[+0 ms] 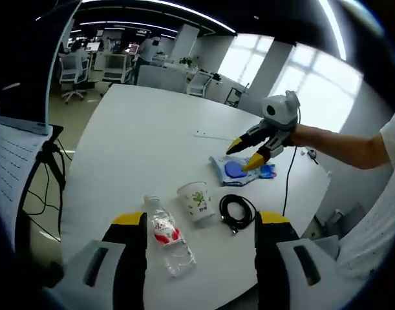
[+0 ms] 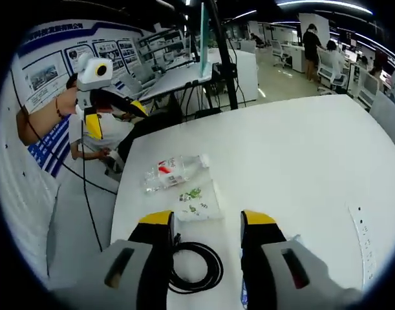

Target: Arrange the tabletop items into an orderly group along one side of the table until the central work area is clear of visible clutter.

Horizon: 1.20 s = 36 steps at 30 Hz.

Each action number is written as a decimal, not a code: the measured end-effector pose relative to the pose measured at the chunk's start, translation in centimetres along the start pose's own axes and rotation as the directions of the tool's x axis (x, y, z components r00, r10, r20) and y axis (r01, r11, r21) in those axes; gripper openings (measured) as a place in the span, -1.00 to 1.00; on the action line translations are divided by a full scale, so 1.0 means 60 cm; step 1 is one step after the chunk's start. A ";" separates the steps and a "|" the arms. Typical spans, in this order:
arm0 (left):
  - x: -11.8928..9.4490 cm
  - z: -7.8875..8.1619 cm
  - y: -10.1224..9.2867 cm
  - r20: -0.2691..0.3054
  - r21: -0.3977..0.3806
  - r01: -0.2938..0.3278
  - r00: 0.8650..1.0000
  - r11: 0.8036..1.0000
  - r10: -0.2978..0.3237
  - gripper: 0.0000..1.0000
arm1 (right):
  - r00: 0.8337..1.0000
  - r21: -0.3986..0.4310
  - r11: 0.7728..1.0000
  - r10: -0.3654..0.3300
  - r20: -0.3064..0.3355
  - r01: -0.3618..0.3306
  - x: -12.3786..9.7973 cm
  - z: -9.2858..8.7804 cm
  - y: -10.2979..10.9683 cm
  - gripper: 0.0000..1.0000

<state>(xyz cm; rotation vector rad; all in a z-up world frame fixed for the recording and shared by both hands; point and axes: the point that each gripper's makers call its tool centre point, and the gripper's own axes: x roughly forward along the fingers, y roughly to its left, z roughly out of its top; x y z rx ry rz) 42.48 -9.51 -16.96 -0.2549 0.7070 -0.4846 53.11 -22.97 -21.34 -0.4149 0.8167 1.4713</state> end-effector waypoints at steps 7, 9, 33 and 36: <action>0.002 -0.015 0.019 0.008 -0.041 -0.011 1.000 0.999 0.011 0.36 | 0.996 -0.026 0.997 0.073 -0.054 -0.074 0.041 -0.005 -0.009 -0.26; 0.004 -0.020 0.022 0.010 -0.046 -0.011 1.000 0.999 0.011 0.37 | 0.992 -0.029 0.994 0.100 -0.074 -0.102 0.050 -0.010 -0.009 -0.29; 0.023 -0.054 0.047 0.002 -0.110 -0.031 0.999 0.993 0.032 0.37 | 0.928 -0.093 0.939 0.308 -0.208 -0.333 0.120 -0.054 -0.016 -0.58; 0.023 -0.057 0.049 -0.001 -0.116 -0.035 0.999 0.993 0.035 0.36 | 0.915 -0.088 0.927 0.340 -0.216 -0.365 0.125 -0.057 -0.010 -0.63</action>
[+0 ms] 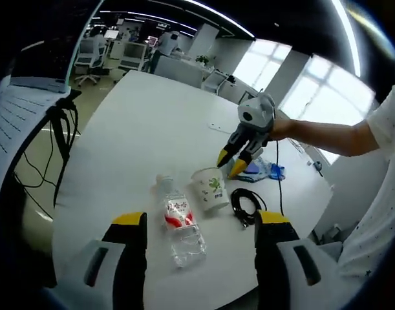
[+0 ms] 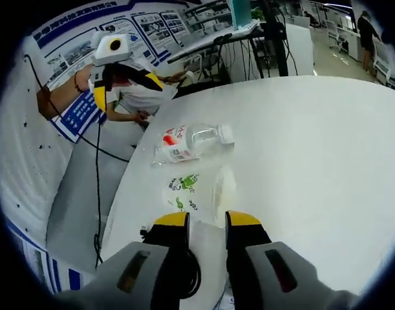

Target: Arrange the tabletop items into an orderly group along one side of the table until the central work area is clear of visible clutter.

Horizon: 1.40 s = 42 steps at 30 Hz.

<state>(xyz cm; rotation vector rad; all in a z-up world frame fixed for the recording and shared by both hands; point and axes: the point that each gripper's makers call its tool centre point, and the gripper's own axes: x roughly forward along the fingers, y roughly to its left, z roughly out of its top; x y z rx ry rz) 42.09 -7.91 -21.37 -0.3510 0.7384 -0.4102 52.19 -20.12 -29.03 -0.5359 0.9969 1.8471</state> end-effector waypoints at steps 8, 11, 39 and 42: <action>0.001 -0.010 0.008 -0.005 -0.020 -0.013 1.000 1.000 0.013 0.35 | 0.998 -0.011 0.998 0.062 -0.014 -0.062 0.008 0.000 0.007 -0.75; 0.004 -0.011 0.007 -0.007 -0.022 -0.011 1.000 1.000 0.011 0.35 | 0.996 -0.011 0.996 0.091 -0.021 -0.091 0.007 0.000 0.015 -0.87; 0.012 0.003 -0.027 0.019 0.015 0.041 0.999 0.999 -0.041 0.31 | 0.981 -0.227 0.969 -0.133 -0.138 0.100 -0.077 -0.001 0.076 -1.00; 0.014 0.005 -0.030 0.023 0.019 0.048 0.999 0.999 -0.048 0.30 | 0.965 -0.272 0.951 -0.198 -0.174 0.147 -0.094 -0.012 0.068 -1.00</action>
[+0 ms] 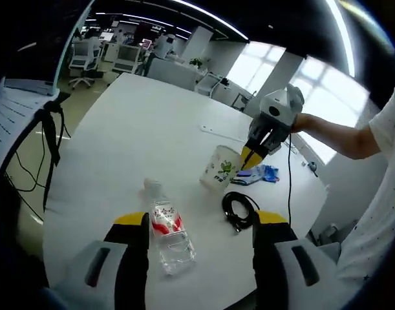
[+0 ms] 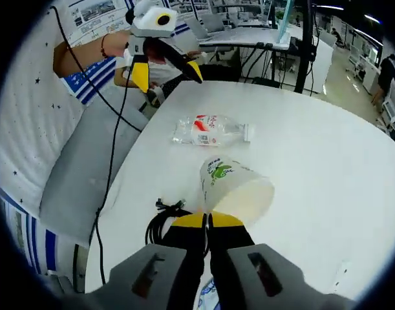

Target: Arrange the tabletop items into an orderly group along one side of the table until the central work area is clear of visible clutter.

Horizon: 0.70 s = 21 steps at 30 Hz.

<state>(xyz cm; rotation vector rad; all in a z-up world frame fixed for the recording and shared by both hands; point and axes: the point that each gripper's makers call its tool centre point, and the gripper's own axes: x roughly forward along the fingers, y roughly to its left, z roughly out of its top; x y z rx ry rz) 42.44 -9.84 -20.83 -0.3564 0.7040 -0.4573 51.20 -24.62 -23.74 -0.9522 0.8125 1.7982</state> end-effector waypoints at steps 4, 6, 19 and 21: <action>0.001 0.002 -0.004 0.006 0.004 0.008 1.000 1.000 -0.008 0.30 | 0.997 -0.040 0.997 -0.062 -0.054 0.060 -0.021 -0.017 -0.005 -1.00; 0.002 0.002 -0.006 0.008 0.002 0.011 1.000 1.000 -0.011 0.30 | 0.994 -0.053 0.996 -0.079 -0.072 0.075 -0.028 -0.022 -0.004 -1.00; 0.004 -0.001 -0.012 0.017 0.000 0.024 1.000 1.000 -0.024 0.30 | 0.947 -0.268 0.947 -0.238 -0.218 0.176 -0.061 -0.050 -0.033 -1.00; 0.004 -0.003 -0.012 0.016 0.000 0.025 1.000 1.000 -0.025 0.30 | 0.939 -0.298 0.936 -0.259 -0.226 0.187 -0.063 -0.051 -0.039 -1.00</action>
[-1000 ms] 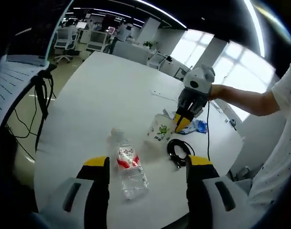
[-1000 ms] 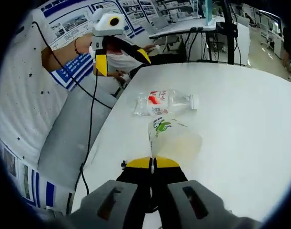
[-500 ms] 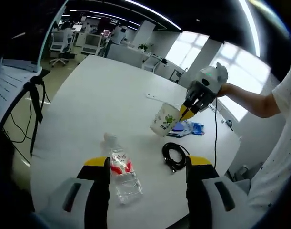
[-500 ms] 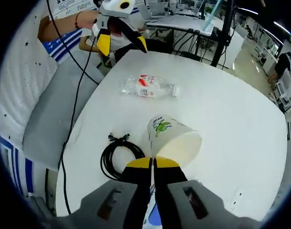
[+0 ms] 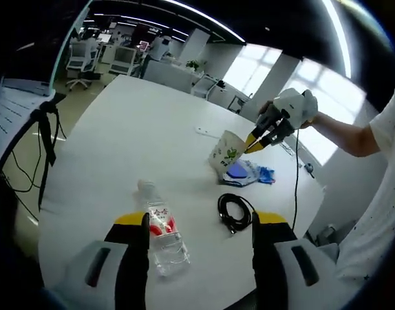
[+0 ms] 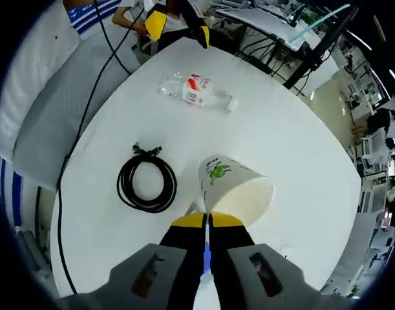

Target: Arrange the tabletop items into an orderly group along one side of the table until the central work area is clear of visible clutter.

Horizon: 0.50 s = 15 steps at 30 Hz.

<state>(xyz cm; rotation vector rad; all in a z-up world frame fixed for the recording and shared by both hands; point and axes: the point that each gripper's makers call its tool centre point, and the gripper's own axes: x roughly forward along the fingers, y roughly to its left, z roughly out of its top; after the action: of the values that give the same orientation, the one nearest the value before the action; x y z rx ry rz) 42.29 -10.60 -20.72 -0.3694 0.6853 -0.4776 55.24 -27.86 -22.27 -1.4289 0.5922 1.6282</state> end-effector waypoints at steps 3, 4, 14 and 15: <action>-0.001 0.001 0.000 0.005 -0.003 0.002 1.000 1.000 -0.002 0.30 | 0.997 -0.099 0.995 -0.034 -0.071 0.027 0.004 -0.016 -0.010 -1.00; -0.001 0.002 0.001 0.007 -0.004 0.001 1.000 1.000 -0.001 0.30 | 0.996 -0.126 0.992 -0.040 -0.082 0.029 0.006 -0.019 -0.011 -1.00; 0.001 -0.001 0.004 0.006 -0.010 -0.002 1.000 1.000 0.002 0.29 | 0.975 -0.334 0.942 -0.093 -0.202 0.021 0.034 -0.051 -0.016 -1.00; 0.002 -0.001 0.004 0.005 -0.010 -0.001 1.000 1.000 0.001 0.29 | 0.974 -0.348 0.937 -0.094 -0.206 0.017 0.038 -0.051 -0.016 -1.00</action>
<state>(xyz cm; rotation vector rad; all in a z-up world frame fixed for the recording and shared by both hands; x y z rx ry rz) 42.38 -10.45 -20.95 -0.3798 0.6831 -0.4717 57.80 -29.18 -24.95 -1.8845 0.3940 1.5937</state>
